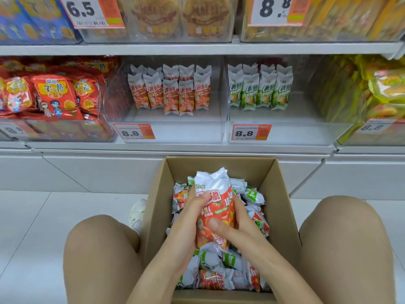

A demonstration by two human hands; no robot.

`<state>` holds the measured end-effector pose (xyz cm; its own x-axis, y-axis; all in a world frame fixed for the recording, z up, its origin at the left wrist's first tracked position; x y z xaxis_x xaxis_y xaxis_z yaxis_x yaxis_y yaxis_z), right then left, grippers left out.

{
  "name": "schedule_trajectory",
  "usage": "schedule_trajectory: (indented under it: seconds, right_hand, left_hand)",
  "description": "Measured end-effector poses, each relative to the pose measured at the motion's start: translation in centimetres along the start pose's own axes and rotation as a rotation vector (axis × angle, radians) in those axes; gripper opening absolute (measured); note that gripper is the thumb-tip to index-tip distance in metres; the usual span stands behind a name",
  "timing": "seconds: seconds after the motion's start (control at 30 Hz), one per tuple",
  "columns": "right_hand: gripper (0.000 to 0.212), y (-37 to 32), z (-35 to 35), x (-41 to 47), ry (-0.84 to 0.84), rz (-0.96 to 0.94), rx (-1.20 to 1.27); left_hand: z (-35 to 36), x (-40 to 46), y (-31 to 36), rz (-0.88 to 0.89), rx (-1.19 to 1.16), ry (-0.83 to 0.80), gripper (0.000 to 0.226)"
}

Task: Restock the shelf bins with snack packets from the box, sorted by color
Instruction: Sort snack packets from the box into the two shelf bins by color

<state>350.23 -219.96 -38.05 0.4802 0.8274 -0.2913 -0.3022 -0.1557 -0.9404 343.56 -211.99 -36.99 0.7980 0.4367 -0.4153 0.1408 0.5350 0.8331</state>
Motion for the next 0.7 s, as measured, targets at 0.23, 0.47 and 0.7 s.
schedule_trajectory:
  seconds: [0.23,0.47,0.7]
  right_hand:
    - [0.082,-5.8,0.5,3.7,-0.189,-0.116,-0.112]
    - [0.06,-10.9,-0.9,11.1,-0.214,-0.129,-0.484]
    - [0.072,-15.0,-9.1,18.7,0.301,-0.283,-0.807]
  left_hand:
    - [-1.3,2.9,6.4,0.092,0.223,-0.184,0.075]
    - [-1.7,9.3,11.3,0.169,0.149,-0.042,0.086]
    - [-3.0,19.1,17.1,0.274,0.076,0.035,0.064]
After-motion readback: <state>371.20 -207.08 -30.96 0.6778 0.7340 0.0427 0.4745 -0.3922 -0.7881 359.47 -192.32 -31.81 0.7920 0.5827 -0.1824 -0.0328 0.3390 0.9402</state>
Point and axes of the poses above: each hand's wrist, its own x-axis towards the middle knuckle, its own z-axis out of the palm, y = z × x, the point moved 6 cm from there along x, towards the middle knuckle, and after that the axes turned 2 degrees about x, right-handed, at the moved point
